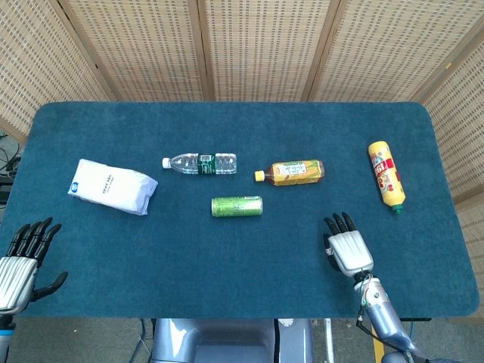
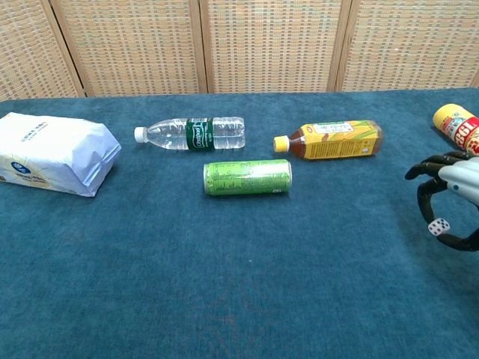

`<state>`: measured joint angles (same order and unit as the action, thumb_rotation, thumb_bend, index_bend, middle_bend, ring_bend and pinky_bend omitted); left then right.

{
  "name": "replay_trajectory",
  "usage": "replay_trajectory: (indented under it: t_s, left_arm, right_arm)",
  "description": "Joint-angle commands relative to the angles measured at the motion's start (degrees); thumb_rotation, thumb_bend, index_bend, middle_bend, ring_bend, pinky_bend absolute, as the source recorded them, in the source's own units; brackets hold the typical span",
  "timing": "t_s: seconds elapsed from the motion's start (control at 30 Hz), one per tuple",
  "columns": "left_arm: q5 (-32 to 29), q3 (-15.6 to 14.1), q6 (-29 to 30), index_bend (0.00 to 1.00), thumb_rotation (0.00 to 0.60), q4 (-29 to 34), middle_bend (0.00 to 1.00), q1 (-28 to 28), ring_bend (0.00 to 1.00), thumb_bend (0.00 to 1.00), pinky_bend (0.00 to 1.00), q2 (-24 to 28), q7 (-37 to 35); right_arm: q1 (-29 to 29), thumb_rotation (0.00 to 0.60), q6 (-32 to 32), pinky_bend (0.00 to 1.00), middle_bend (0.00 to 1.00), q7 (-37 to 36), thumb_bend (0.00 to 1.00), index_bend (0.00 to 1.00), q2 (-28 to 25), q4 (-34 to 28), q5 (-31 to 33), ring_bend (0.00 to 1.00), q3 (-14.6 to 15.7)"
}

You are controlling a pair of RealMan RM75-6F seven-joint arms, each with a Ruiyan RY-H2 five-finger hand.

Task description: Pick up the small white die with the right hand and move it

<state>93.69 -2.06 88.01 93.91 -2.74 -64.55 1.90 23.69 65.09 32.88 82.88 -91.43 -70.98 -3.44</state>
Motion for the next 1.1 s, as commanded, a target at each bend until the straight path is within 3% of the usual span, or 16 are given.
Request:
replay_trajectory:
  t_s: [0.03,0.57,0.9,1.1]
  left_arm:
    - [0.1,0.0,0.0,0.0,0.6,0.0,0.0,0.0,0.0,0.29,0.0,0.0,0.1]
    - [0.3,-0.1,-0.3,0.0,0.6,0.1,0.0,-0.2,0.0,0.29,0.0,-0.1,0.1]
    - [0.4,-0.2,-0.3,0.0,0.6,0.2,0.0,-0.2,0.0,0.29,0.0,0.0,0.1]
    - [0.4,-0.3,-0.4,0.0,0.6,0.2,0.0,-0.2,0.0,0.29,0.0,-0.1,0.2]
  right_arm:
    - [0.8,0.6,0.9,0.0,0.15,1.5,0.37,0.52,-1.6,-2.2,0.0,0.05,-1.4]
    - [5.0,0.6,3.4,0.0,0.15,6.7,0.37,0.52,-9.0,-11.3,4.1,0.05,-9.3]
    - [4.8,0.6,4.8,0.0,0.11,2.7,0.36,0.52,-11.3,-11.6,5.4,0.05,-10.5]
    - [4.7,0.6,4.8,0.0,0.0,1.3,0.35,0.42,-11.7,-11.3,6.3,0.0,-10.1]
